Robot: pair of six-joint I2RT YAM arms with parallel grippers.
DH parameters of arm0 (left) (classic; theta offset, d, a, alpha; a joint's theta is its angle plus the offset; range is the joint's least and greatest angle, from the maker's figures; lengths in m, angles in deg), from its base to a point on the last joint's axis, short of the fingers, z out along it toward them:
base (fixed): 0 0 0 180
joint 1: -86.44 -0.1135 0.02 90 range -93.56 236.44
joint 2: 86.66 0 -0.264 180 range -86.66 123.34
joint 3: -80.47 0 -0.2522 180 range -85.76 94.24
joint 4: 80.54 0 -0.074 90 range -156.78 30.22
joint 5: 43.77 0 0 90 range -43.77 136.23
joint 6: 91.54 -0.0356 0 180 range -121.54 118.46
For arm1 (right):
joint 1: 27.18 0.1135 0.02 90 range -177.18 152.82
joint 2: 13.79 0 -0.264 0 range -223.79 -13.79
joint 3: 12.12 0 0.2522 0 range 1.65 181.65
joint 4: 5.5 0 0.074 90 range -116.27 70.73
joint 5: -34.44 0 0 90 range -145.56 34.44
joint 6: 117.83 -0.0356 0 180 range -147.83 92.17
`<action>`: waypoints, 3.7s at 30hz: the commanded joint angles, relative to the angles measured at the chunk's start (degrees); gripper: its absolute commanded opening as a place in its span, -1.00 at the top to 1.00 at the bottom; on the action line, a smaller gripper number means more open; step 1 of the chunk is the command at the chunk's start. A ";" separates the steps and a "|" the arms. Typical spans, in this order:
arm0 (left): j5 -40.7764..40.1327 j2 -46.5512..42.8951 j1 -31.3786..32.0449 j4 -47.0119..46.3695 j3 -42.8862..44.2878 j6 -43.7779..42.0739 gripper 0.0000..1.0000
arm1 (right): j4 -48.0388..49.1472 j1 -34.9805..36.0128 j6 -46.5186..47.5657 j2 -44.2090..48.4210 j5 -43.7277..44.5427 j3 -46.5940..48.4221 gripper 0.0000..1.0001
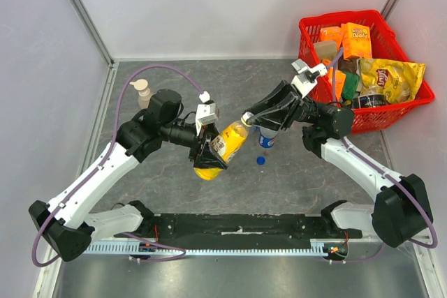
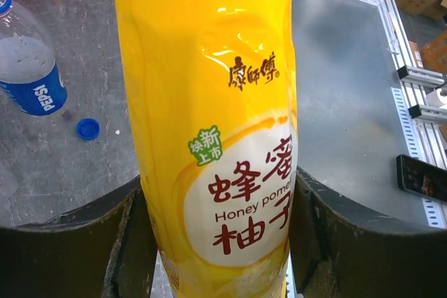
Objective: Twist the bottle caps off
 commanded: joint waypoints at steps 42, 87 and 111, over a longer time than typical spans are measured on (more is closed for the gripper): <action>-60.23 -6.58 0.87 -2.04 -9.52 -0.41 0.96 | -54.33 0.85 19.46 -5.88 20.08 13.16 -0.72; -58.82 -3.50 0.96 -2.22 -10.67 -0.32 0.96 | -44.74 6.83 11.89 -16.87 21.31 14.40 0.07; -45.66 -6.58 0.87 -0.82 -8.38 -2.87 0.96 | -32.98 6.92 14.18 -13.62 13.05 12.03 1.00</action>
